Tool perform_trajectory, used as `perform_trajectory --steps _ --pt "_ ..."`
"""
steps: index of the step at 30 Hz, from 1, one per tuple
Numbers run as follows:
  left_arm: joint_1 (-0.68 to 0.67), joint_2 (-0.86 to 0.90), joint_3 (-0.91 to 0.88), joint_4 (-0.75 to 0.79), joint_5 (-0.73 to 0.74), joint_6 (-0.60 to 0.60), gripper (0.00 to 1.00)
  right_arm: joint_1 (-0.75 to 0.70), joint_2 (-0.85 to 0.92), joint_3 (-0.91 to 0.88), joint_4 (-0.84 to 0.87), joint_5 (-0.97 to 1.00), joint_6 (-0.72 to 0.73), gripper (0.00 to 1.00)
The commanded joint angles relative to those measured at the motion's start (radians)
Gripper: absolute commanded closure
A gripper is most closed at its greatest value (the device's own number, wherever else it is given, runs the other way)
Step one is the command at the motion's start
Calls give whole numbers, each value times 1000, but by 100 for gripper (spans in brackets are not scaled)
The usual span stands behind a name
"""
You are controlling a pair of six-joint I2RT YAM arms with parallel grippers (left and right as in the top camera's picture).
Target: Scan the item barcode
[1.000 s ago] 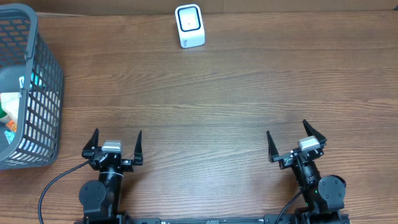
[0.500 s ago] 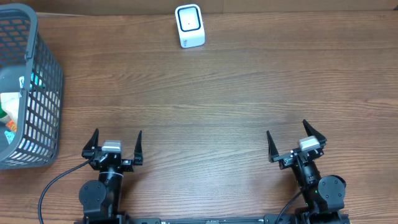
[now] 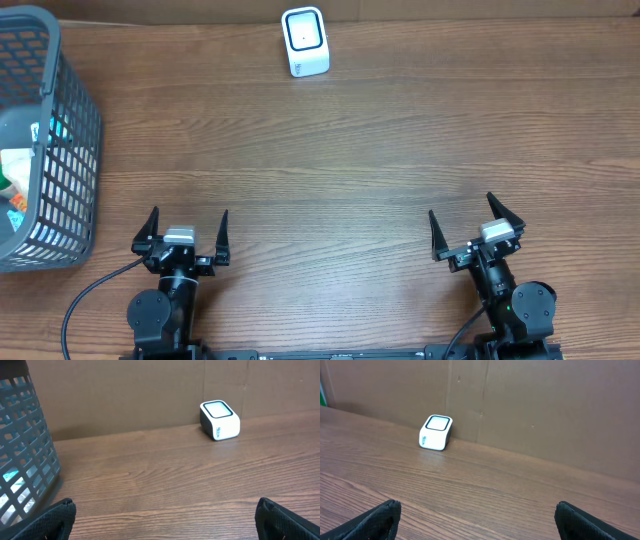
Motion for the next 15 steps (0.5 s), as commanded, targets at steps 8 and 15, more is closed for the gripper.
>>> perform_trajectory --steps 8,15 --pt "-2 -10 -9 5 3 -26 0 -3 -10 -10 6 5 6 0" --pt "-2 -10 -7 14 3 -33 0 -3 -10 -10 6 5 6 0"
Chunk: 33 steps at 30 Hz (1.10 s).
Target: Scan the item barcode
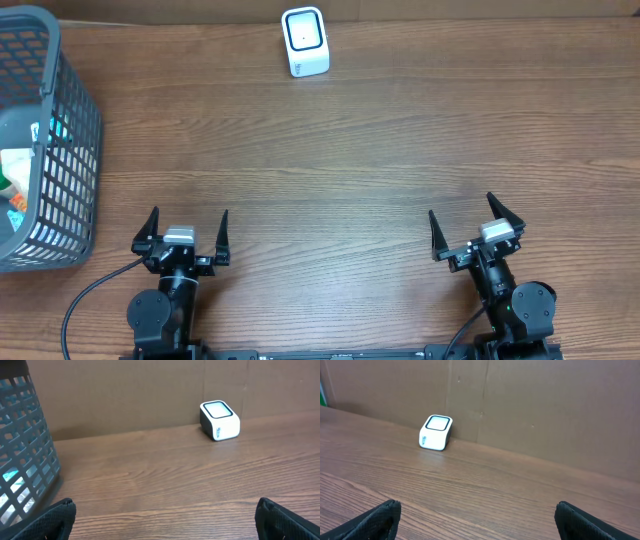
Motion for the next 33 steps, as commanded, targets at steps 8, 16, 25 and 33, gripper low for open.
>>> perform_trajectory --steps 8,16,25,33 --pt "-2 -10 2 3 11 -71 0 -3 -10 -10 5 5 6 0" --pt "-2 -6 46 -6 65 -90 0 -3 -10 -10 5 5 6 0" --pt "-2 192 282 -79 143 -99 0 -3 -10 -10 5 5 6 0" --pt "-2 507 553 -160 269 -99 0 -3 -10 -10 5 5 6 0"
